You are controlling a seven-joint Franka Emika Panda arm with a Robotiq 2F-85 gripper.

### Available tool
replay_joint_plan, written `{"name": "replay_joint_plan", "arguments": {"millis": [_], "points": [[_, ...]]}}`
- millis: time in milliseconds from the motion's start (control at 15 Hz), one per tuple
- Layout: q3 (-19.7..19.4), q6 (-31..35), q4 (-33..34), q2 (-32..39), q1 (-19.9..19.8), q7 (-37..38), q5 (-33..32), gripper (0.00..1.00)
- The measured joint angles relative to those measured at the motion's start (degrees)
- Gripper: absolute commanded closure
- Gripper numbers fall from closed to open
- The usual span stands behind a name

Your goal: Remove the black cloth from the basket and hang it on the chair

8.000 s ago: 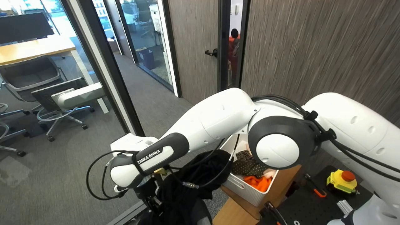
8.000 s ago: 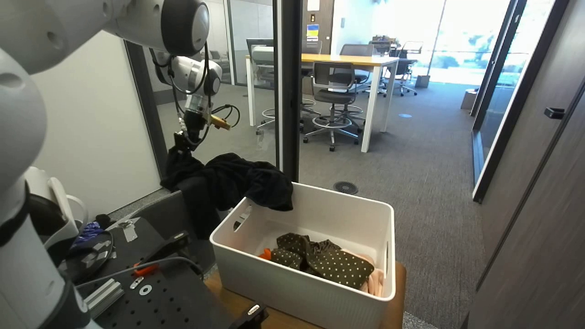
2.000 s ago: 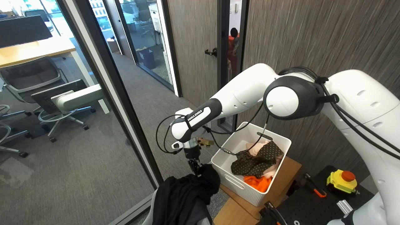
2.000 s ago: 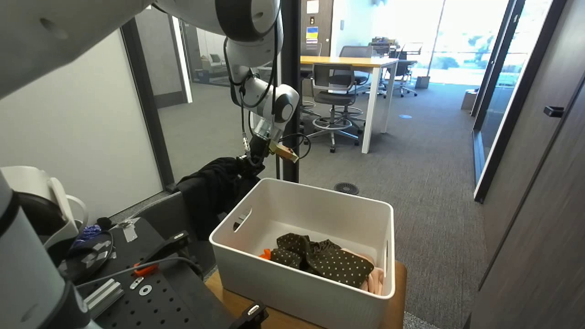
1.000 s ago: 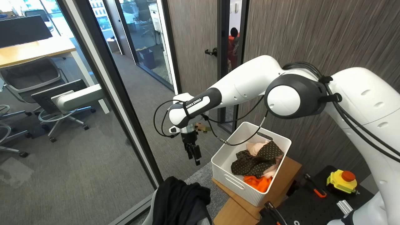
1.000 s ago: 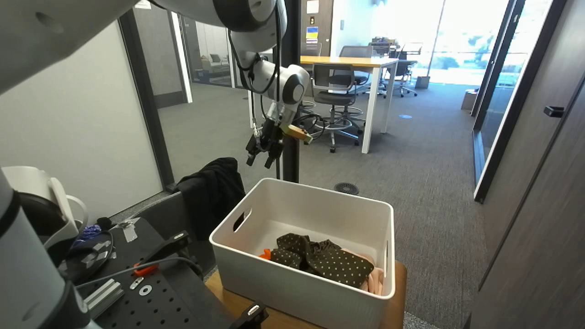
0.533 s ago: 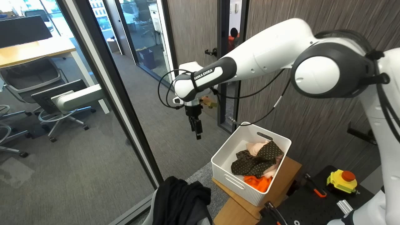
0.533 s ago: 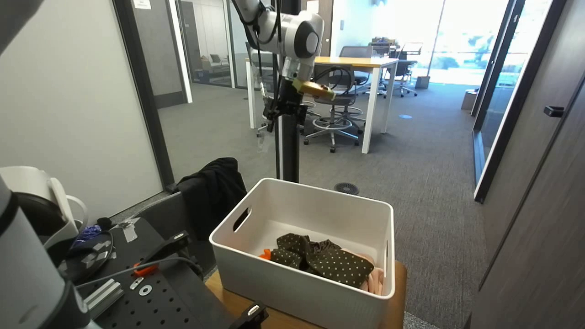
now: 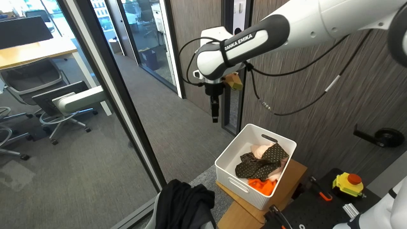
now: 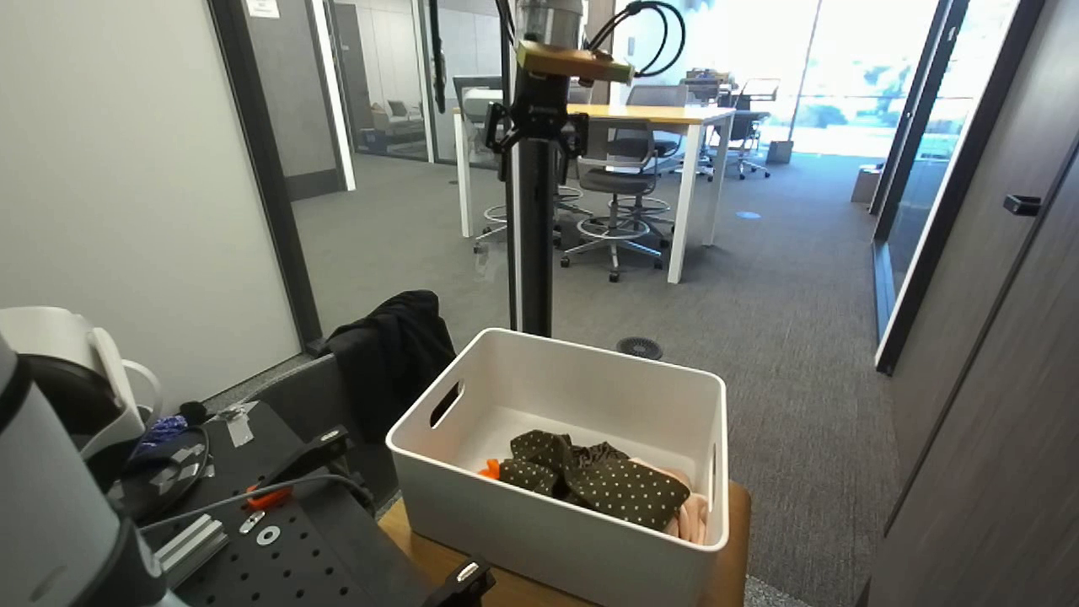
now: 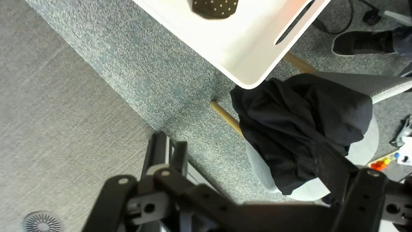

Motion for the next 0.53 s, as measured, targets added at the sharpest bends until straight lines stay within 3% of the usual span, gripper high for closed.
{"name": "replay_joint_plan", "arguments": {"millis": [533], "points": [[-3.0,-0.4,-18.7,-26.2,-0.3,15.7,2.1,0.00]]}}
